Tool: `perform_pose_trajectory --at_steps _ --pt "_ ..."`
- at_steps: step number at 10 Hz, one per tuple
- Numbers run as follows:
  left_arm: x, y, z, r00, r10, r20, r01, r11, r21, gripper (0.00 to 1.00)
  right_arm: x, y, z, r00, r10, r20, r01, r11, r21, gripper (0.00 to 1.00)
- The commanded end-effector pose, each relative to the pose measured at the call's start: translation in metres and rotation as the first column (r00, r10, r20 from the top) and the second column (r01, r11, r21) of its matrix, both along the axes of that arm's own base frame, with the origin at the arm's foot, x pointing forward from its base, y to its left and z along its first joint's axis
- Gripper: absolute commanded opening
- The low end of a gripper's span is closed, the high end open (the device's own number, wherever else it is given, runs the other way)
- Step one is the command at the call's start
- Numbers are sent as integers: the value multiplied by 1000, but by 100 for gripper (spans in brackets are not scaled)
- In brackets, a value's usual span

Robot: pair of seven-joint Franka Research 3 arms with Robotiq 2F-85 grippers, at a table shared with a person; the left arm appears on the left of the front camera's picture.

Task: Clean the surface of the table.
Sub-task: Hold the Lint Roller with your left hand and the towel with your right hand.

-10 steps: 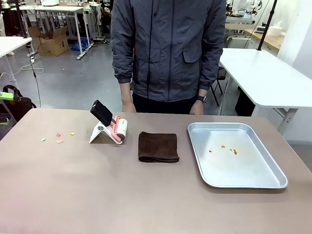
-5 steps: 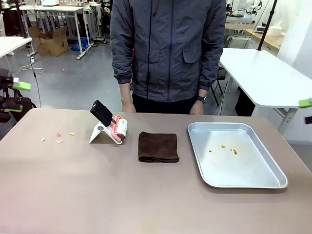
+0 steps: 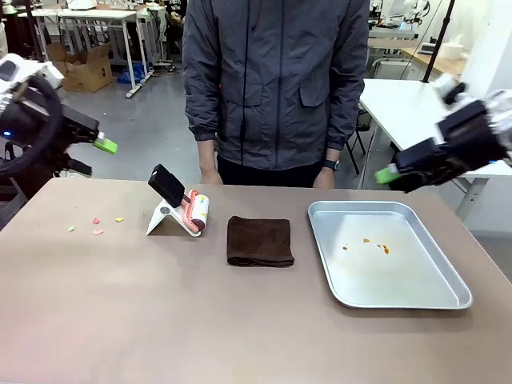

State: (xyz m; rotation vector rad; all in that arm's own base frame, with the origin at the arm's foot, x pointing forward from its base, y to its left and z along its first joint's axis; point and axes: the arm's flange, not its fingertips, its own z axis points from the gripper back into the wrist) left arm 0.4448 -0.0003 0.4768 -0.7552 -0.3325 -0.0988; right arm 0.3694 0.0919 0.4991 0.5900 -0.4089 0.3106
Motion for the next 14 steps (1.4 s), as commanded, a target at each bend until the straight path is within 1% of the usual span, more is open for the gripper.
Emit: perform_pose_trajectory --at_steps 1,2,3,4,6,8,9,10,11,12,14 --pt "34 -18 -3 997 -15 -73 22 996 83 100 19 55 -7 997 -32 -74 30 999 -37 100" --pt "51 -35 -10 993 -44 -111 56 993 108 100 21 93 -21 991 -68 -116 59 995 -81 100" --pt "70 -51 -16 988 -50 -148 71 988 138 100 23 127 -38 983 -119 -137 101 986 -135 100" --pt "91 -66 -21 980 -62 -191 94 983 160 100 25 154 -55 980 -102 -173 75 985 -155 100" --pt "118 -84 -26 973 -33 -228 82 975 207 100 24 185 -81 972 -96 -214 62 985 -163 100" --pt "132 -89 -35 969 14 -248 50 967 248 100 25 203 -101 958 -103 -268 62 986 -158 100" --pt "135 -88 -40 965 16 -260 48 970 237 100 30 210 -113 952 -113 -286 66 983 -169 100" --pt "135 -87 -46 964 12 -266 50 973 223 100 37 215 -126 940 -117 -319 61 982 -180 100" --pt "134 -86 -50 964 6 -267 53 976 213 100 47 219 -139 939 -153 -309 99 978 -186 100" --pt "134 -86 -53 963 -3 -270 59 978 199 100 56 221 -151 942 -187 -279 133 970 -201 100" --pt "131 -85 -55 962 -13 -273 68 979 192 100 76 220 -167 955 -214 -205 178 967 -180 100"
